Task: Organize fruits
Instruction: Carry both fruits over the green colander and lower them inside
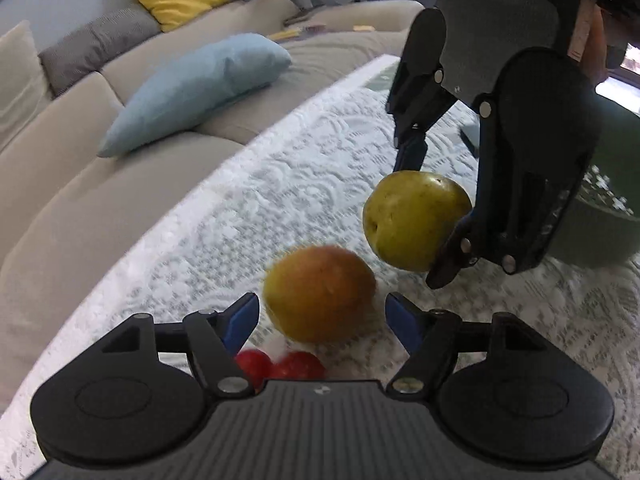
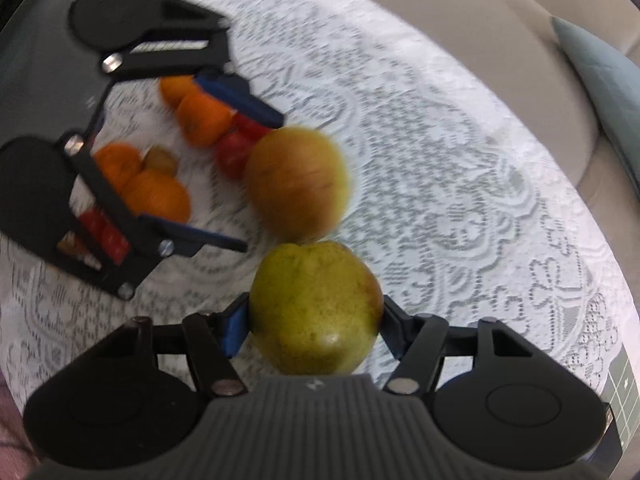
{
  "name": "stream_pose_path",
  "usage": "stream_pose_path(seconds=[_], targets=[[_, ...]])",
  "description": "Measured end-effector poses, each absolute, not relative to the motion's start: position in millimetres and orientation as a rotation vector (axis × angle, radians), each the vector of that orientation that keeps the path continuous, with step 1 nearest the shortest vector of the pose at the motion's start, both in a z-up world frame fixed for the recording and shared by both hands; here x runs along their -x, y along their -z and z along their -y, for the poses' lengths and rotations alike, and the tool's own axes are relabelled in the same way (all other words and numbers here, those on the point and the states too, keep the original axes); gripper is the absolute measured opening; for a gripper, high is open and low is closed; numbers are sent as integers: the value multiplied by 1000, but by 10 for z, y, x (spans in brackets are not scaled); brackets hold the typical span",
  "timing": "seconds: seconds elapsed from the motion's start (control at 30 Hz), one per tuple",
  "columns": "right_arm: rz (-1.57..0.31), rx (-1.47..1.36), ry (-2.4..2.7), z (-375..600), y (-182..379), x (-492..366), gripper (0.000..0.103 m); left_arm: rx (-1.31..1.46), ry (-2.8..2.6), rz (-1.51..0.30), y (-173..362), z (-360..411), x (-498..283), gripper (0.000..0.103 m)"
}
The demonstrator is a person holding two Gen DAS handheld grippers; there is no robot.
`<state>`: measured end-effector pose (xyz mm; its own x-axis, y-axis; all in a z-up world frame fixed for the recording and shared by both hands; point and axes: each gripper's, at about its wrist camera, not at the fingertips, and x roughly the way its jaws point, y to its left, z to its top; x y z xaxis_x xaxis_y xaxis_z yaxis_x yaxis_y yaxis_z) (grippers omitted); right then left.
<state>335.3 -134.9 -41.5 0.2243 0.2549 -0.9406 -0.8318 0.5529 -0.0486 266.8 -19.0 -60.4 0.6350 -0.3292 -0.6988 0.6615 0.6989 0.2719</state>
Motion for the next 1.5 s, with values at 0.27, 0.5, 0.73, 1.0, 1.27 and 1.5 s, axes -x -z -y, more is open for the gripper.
stream_pose_path(seconds=[0.27,0.5,0.73,1.0,1.27,1.5], targets=[[-1079,547,-715,1495,330,-3640,63,-595,603,-672,646,342,-2783,86],[-1092,506,-686,1593,436,-3666,63,-534,547,-706,722,420,-2910,87],[-1080,473,-685,1594,518,-3649,63,-435,486,-742,744,373,-2955,82],[-1005,480,-700,1595,255,-3506,63,-341,394,-688,457,267,-2802,82],[-883,494,-761,1583,-204,-3195,63,-308,289,-661,-37,245,-2364,82],[-853,550,-807,1767,-463,-2782,63,-247,268,-674,-354,384,-1844,82]])
